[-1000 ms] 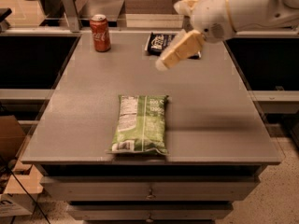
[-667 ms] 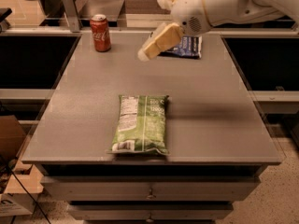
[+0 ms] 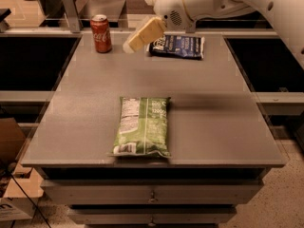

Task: Knock coke can over

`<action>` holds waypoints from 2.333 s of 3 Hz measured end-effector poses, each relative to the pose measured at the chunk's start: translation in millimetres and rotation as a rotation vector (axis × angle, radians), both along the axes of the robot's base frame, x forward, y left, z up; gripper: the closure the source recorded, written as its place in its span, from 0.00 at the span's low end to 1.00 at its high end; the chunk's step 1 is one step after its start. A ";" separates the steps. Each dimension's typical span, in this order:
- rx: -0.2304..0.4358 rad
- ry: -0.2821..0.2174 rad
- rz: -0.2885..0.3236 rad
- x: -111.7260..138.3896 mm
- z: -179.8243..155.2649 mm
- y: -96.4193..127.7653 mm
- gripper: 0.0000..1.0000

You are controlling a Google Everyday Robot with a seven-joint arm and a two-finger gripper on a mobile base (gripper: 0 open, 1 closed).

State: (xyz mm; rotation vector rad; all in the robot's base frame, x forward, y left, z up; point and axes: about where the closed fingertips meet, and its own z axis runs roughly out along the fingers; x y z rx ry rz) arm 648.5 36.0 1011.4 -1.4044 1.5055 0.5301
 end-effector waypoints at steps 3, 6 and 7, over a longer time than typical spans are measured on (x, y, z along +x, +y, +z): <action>0.157 -0.014 -0.079 72.3 -32.1 75.5 0.00; 0.336 0.096 -0.218 154.4 -95.1 111.0 0.00; 0.358 0.135 -0.240 168.2 -111.9 121.7 0.00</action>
Offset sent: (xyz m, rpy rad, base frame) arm 0.0824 0.0855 -0.0286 0.1648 -0.0467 -0.0880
